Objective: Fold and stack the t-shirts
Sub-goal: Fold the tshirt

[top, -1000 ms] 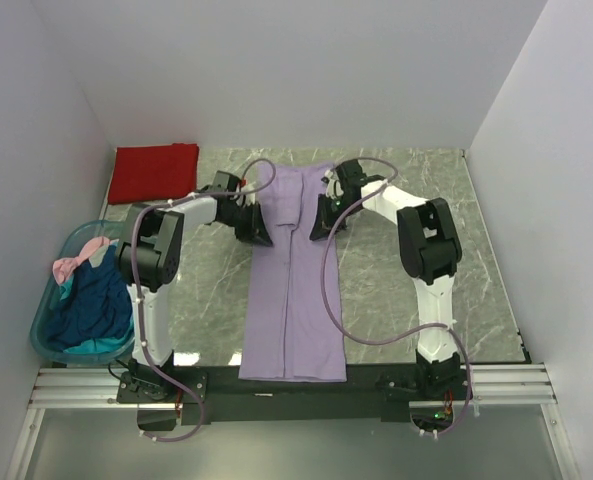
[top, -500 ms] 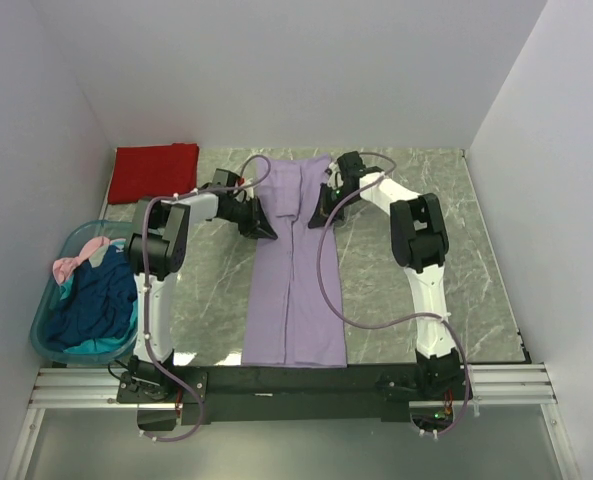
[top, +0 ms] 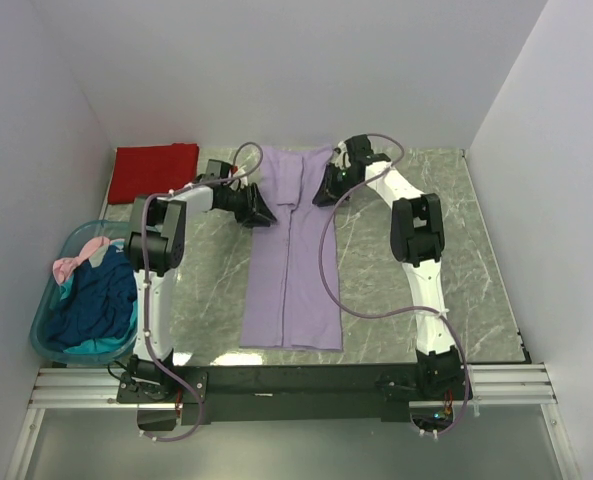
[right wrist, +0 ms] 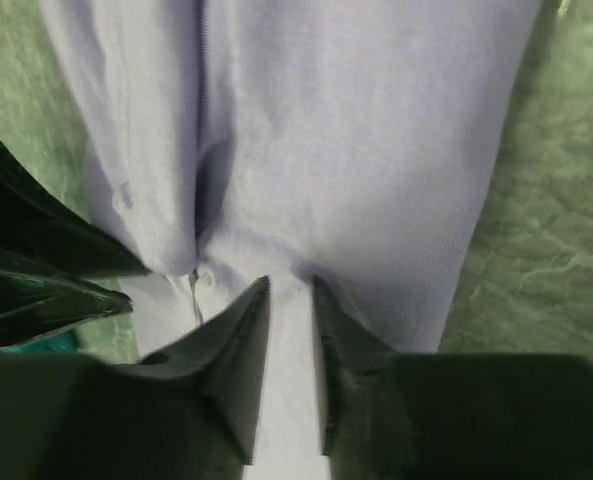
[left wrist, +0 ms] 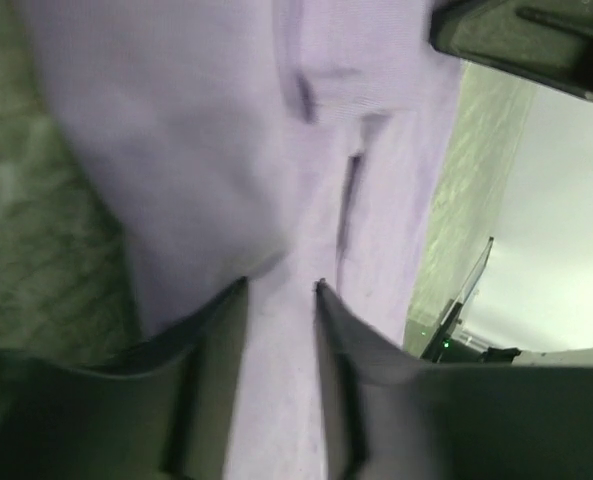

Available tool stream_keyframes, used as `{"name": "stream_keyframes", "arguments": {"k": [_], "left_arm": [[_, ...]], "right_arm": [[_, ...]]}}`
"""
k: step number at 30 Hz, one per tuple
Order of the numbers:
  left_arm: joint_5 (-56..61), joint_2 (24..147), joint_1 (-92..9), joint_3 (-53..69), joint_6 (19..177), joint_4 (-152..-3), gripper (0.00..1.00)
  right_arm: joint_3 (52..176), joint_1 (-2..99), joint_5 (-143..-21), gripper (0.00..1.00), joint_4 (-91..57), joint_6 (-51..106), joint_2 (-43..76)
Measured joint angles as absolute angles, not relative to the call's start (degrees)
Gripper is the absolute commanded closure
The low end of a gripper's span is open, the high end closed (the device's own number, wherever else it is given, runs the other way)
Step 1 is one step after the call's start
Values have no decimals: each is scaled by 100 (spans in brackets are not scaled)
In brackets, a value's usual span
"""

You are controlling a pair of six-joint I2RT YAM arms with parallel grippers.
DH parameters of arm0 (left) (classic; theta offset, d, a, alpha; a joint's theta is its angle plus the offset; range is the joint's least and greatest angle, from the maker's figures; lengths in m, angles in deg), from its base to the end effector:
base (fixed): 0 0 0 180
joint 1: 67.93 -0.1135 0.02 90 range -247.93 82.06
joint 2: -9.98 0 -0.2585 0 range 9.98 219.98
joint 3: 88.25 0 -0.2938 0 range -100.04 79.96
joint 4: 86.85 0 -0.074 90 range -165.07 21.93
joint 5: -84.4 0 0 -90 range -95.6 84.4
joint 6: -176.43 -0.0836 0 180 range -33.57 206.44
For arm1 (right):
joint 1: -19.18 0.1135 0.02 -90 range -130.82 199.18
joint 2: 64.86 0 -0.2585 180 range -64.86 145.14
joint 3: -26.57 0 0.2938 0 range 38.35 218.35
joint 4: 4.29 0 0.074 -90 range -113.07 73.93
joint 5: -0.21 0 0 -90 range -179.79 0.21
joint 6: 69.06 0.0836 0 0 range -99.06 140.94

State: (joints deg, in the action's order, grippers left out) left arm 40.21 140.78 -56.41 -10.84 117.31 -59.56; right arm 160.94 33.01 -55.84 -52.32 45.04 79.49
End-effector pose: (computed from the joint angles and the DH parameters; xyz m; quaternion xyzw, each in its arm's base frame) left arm 0.5002 -0.1631 0.0613 -0.0341 0.8866 -0.4453 0.1203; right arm 0.5669 0.1876 0.0917 0.0022 0.9229 0.3511 0.1580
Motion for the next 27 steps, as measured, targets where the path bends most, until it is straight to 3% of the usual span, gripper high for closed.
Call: {"name": "stream_keyframes", "arguments": {"k": [3, 4, 5, 7, 9, 14, 18, 22, 27], "left_arm": [[3955, 13893, -5638, -1086, 11538, -5934, 26], [3852, 13764, -5645, -1086, 11431, -5912, 5], [3769, 13615, -5658, -1082, 11259, -5869, 1], [3557, 13112, -5715, -1021, 10966, -5803, 1], [3376, 12459, -5783, -868, 10612, -5768, 1], [3065, 10218, -6032, -608, 9646, -5853, 1], [2950, 8793, -6071, -435, 8931, -6218, 1], [3295, 8249, -6027, -214, 7984, -5871, 1], [4126, 8205, -6025, 437, 6297, -4544, 1]], "right_arm": [[16181, 3283, -5582, 47, -5304, 4323, 7855], [16181, 3279, -5588, 36, -5361, 4213, 7765], [16179, 3279, -5610, 32, -5440, 4117, 7621], [16166, 3279, -5724, 21, -5593, 3800, 7232], [16107, 3290, -5914, 16, -5722, 3383, 6565], [15722, 3406, -6585, 13, -5621, 2058, 4181], [14658, 3580, -6771, 11, -5031, 1044, 2037], [13807, 3917, -6806, 10, -4972, 124, 749], [12822, 5075, -7118, 10, -5413, -772, 446]]}}
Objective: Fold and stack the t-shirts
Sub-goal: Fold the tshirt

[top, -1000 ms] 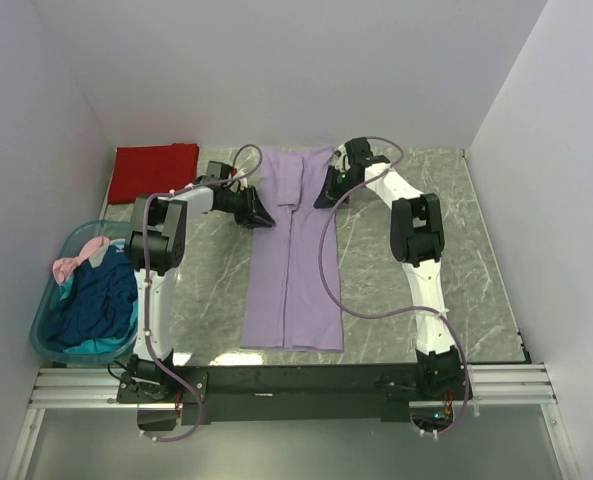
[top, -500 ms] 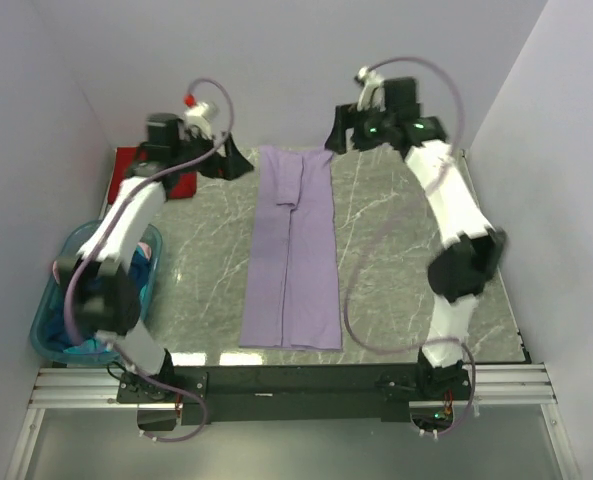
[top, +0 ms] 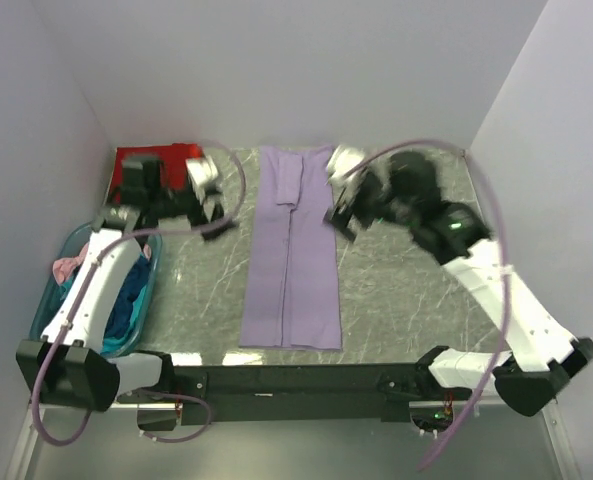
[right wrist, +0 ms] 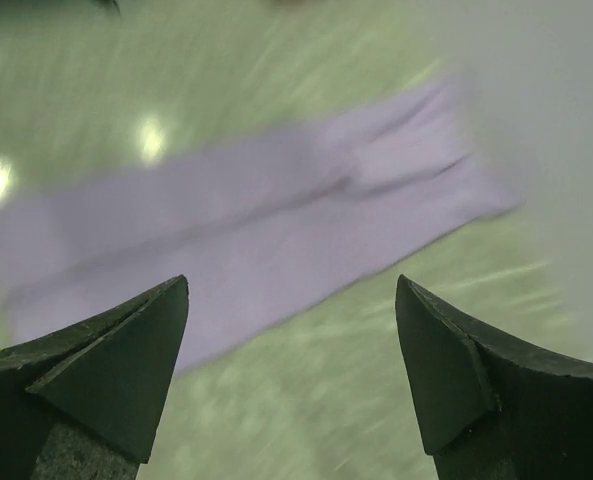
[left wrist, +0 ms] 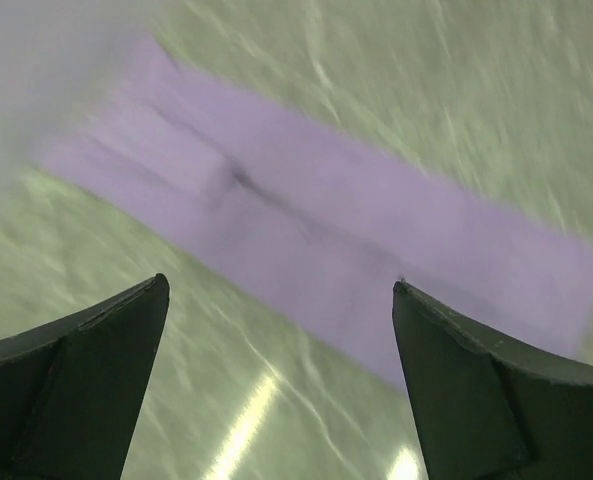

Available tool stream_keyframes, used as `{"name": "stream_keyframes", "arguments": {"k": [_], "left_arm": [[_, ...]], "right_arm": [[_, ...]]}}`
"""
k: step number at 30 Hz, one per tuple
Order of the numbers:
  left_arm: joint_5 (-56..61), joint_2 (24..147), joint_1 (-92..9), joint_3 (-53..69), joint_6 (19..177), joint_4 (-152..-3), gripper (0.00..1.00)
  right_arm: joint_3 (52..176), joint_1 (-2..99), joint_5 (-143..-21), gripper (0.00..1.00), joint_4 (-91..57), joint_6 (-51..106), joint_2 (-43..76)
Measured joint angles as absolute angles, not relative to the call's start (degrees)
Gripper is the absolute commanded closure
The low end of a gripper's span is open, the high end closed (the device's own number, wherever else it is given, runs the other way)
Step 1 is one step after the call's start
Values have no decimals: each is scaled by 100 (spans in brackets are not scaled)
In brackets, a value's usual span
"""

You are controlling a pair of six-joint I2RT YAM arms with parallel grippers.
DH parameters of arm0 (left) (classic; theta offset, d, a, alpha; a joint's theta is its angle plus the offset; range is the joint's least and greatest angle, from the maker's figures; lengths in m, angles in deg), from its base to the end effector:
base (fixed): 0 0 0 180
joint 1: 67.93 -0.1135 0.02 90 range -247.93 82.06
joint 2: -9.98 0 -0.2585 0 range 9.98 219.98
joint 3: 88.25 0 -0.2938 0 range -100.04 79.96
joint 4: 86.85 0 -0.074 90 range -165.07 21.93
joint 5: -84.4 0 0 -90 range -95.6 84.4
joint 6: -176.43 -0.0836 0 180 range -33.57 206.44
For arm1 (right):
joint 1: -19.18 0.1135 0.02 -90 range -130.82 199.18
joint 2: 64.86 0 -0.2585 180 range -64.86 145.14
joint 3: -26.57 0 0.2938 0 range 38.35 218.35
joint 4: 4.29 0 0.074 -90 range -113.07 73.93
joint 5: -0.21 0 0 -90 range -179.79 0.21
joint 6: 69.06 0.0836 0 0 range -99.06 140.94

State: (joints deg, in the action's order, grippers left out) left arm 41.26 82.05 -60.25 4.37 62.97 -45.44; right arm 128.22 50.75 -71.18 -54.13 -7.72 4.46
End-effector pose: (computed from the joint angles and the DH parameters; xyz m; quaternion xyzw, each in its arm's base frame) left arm 0.3304 -0.1061 0.3793 0.4117 0.6935 -0.2675 0.5273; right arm 0.2613 0.1919 0.4664 -0.4820 0.6405 0.1452 0.5800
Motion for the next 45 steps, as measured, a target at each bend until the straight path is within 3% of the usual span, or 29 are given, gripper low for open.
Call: {"name": "stream_keyframes", "arguments": {"k": [4, 9, 12, 16, 19, 25, 32, 39, 45], "left_arm": [[4193, 7307, -5833, 2350, 4900, -3663, 1], [4038, 5493, -5136, 4210, 3628, -3001, 12], [3876, 4789, -4773, 4909, 3099, -2964, 24], [3573, 4676, -4331, 5469, 2818, -3099, 55], [3363, 4944, -3888, 5530, 2789, -3311, 66], [2797, 5355, -2806, 5731, 3078, -4020, 59], [2099, 5491, -1774, 6098, 3532, -4697, 58], [1656, 6031, -1501, 6105, 3709, -5134, 51], [1470, 6210, -1457, 6103, 3775, -5432, 60]], "right_arm": [[11021, 5626, -7247, 10, -5861, -1107, 417], [9261, 6048, -7457, 14, -6161, -1286, 301], [8848, 6313, -7444, 21, -6080, -1292, 199], [8378, 6957, -7568, 35, -5569, -1238, 146], [7967, 7630, -7754, 42, -5140, -1198, 150], [7504, 8614, -8041, 43, -4487, -1190, 382], [7207, 8785, -8272, 43, -4019, -1194, 688], [7110, 8795, -8349, 50, -3728, -1198, 804], [7106, 8804, -8349, 60, -3481, -1220, 935]]}}
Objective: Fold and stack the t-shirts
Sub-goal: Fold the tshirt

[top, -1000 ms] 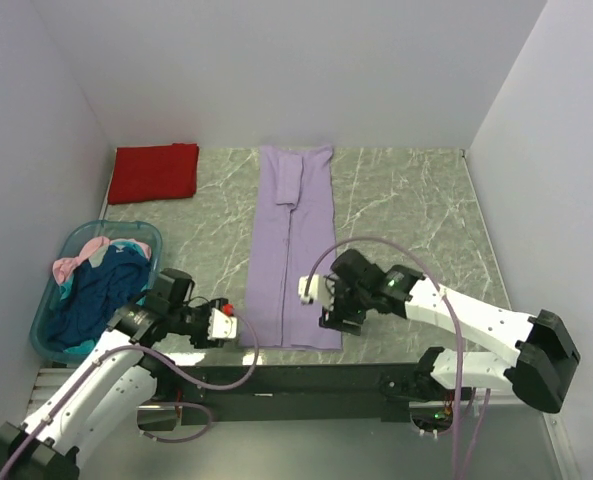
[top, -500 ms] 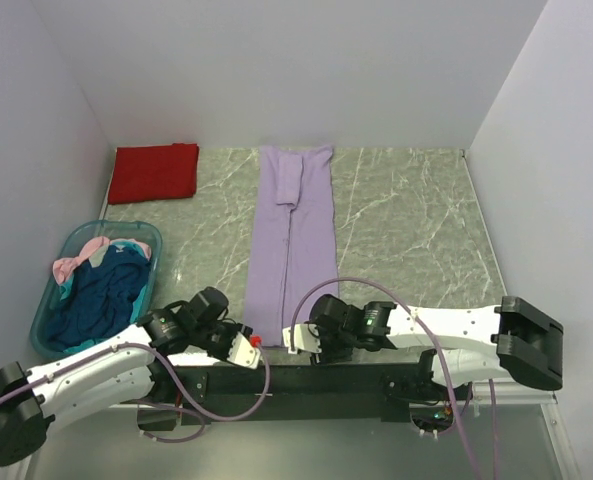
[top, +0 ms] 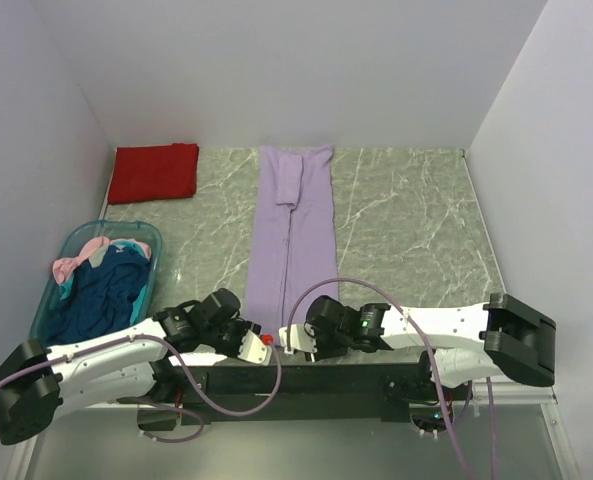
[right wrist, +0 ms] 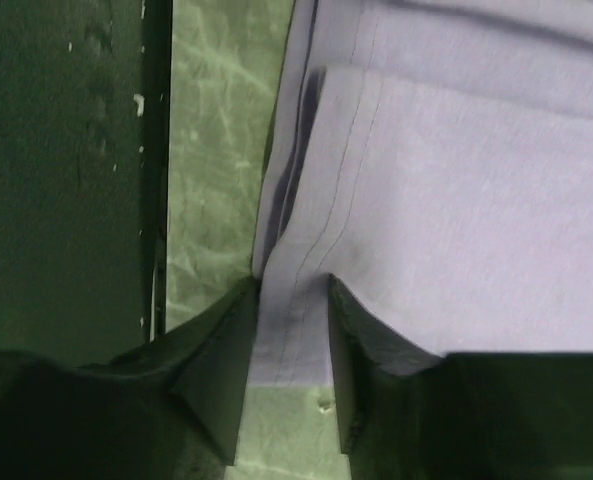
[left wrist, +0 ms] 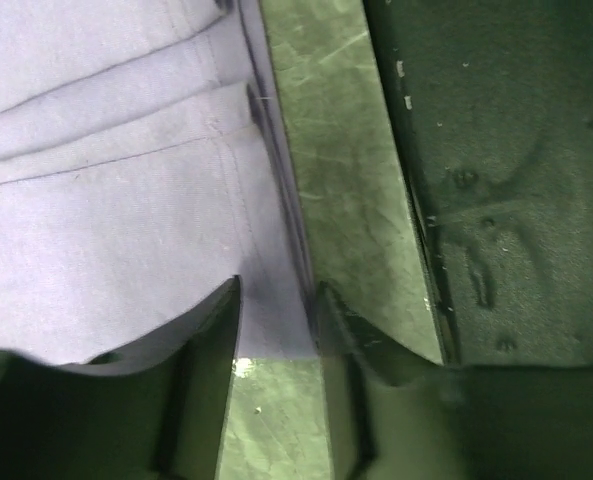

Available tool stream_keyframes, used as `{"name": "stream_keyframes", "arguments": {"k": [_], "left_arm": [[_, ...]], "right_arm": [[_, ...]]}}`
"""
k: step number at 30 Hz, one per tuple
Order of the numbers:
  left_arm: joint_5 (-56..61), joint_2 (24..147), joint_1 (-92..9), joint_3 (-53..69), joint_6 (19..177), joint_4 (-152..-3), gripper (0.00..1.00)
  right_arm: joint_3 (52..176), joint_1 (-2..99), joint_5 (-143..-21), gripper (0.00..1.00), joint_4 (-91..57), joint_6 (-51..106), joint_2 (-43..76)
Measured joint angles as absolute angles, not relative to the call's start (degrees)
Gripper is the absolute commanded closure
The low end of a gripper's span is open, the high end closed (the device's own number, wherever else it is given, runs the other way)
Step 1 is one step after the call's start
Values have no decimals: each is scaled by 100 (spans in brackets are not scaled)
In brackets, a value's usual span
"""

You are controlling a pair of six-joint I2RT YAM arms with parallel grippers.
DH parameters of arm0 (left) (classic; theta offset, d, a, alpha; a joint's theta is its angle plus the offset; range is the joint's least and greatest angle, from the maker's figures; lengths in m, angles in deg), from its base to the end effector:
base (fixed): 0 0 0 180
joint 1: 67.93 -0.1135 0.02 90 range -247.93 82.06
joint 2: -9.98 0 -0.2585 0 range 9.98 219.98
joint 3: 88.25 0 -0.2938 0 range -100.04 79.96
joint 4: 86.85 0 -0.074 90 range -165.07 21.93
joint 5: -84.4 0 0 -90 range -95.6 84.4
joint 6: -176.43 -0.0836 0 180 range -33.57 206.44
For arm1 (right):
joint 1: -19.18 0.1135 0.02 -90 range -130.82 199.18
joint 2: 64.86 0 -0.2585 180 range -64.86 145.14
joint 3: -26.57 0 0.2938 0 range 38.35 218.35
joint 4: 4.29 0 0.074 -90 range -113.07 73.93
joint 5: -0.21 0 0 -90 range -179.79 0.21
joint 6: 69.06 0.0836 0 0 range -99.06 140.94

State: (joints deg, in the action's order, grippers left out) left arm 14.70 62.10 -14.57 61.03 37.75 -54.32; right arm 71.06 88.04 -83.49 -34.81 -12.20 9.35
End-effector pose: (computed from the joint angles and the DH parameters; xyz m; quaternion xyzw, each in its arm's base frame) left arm 0.1107 -0.1975 0.0871 0.7619 0.5464 -0.1799 0.2977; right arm 0.0934 0.2671 0.0802 -0.7588 0.5963 0.1292 0.2278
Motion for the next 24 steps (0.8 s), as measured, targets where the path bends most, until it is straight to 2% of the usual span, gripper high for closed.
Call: {"name": "stream_keyframes", "arguments": {"k": [4, 8, 10, 11, 19, 24], "left_arm": [[1420, 6444, -1444, 6028, 3860, -5543, 70], [1400, 6686, -1435, 5912, 3923, -5571, 80], [1396, 6752, -1433, 5886, 3930, -5571, 94], [1393, 6761, -1433, 5882, 3913, -5565, 99], [1372, 6391, -1431, 5847, 3937, -5200, 100], [1584, 6007, -1431, 5451, 3934, -4597, 100]], "right_arm": [[7123, 8804, -8336, 71, -3339, -1257, 1031], [7178, 8811, -8342, 87, -3311, -1284, 1130], [7187, 8811, -8364, 94, -3304, -1284, 1149], [7187, 8811, -8375, 100, -3306, -1284, 1149], [7174, 8815, -8425, 100, -3575, -1190, 946], [7204, 8822, -8309, 100, -3986, -1015, 391]]}}
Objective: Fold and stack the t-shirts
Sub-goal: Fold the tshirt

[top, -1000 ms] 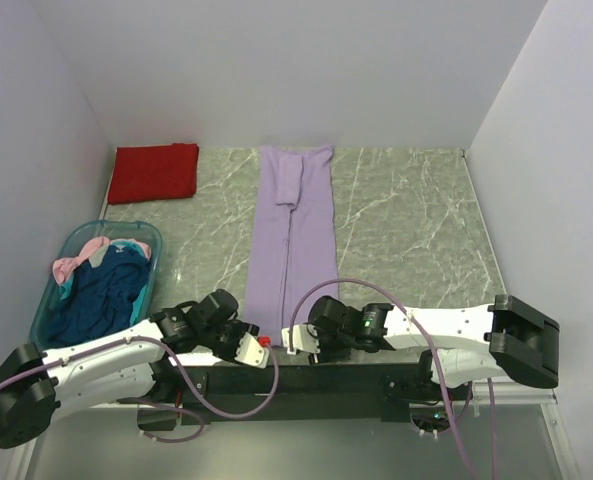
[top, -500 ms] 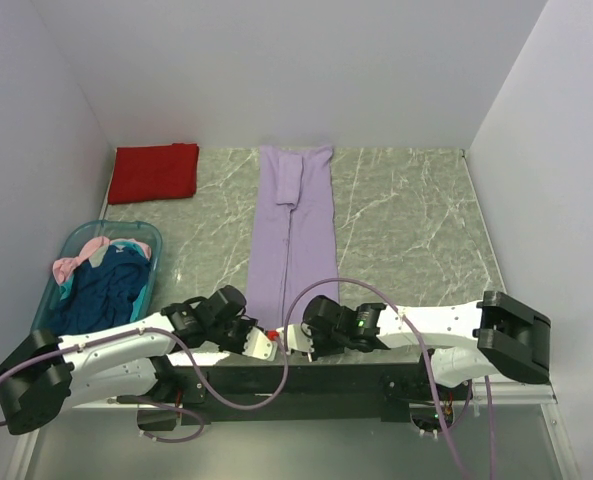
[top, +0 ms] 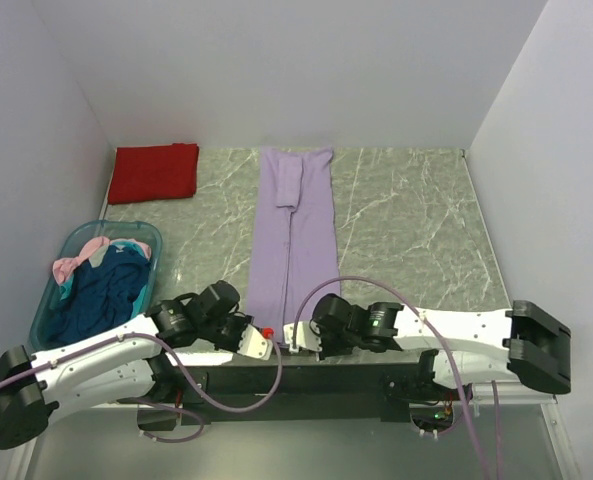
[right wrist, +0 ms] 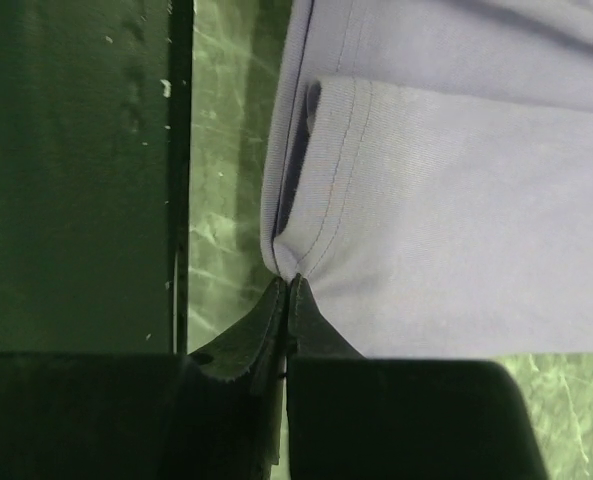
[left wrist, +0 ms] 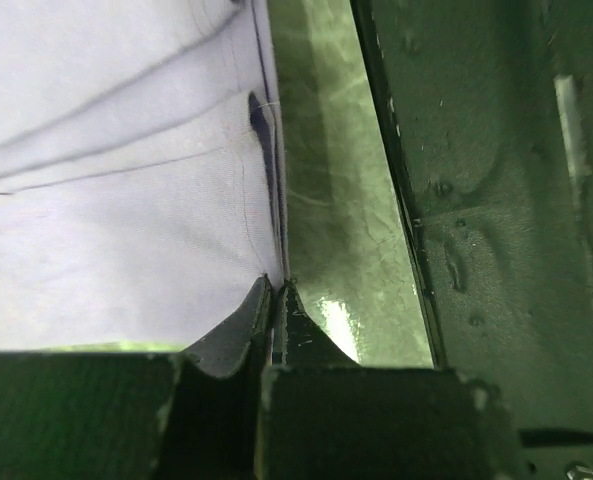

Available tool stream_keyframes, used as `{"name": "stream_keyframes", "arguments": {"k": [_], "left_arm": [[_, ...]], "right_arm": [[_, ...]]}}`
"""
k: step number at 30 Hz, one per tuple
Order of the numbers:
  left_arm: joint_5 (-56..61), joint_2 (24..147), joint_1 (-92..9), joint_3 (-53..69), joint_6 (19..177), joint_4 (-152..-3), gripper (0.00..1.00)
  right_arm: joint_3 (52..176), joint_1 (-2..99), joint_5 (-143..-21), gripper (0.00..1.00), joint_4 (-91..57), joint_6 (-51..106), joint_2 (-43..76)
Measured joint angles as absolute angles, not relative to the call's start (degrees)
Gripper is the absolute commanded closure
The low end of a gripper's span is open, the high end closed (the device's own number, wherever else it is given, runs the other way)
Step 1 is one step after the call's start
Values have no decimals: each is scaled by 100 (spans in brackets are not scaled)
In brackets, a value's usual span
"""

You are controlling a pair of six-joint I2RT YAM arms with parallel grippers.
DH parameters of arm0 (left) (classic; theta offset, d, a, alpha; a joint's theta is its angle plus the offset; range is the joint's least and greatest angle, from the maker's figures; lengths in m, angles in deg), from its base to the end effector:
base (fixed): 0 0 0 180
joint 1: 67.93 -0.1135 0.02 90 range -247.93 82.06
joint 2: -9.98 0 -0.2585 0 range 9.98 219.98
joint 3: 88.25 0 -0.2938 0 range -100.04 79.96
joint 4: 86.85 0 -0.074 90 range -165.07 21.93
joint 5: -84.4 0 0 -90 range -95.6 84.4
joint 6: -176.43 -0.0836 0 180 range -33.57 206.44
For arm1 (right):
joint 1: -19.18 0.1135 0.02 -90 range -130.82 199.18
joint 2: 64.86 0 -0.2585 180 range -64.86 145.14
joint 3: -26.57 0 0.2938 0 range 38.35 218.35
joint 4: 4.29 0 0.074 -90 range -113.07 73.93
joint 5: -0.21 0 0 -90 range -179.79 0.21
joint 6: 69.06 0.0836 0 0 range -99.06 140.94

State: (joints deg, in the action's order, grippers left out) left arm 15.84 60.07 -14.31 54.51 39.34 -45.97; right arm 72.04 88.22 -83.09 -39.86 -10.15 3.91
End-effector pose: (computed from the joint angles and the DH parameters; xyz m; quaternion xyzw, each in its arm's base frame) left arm 0.1121 -0.2036 0.1240 0.7559 0.5512 -0.1939 0.2953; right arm 0.0901 0.2625 0.1038 -0.7475 0.6053 0.1403 0.2350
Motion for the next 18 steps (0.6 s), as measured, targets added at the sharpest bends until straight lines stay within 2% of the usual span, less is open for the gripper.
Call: {"name": "stream_keyframes", "arguments": {"k": [5, 9, 18], "left_arm": [[1706, 5906, -1525, 4988, 3939, -4194, 100], [1916, 6057, -2154, 4695, 3770, -4118, 100], [2276, 7515, -3595, 3818, 3056, -4564, 100]], "right_arm": [[7373, 8671, -8226, 100, -4305, -1048, 133], [7607, 8081, -8152, 100, -4484, -1378, 159], [8811, 6713, -8032, 100, -4616, -2752, 937]]}}
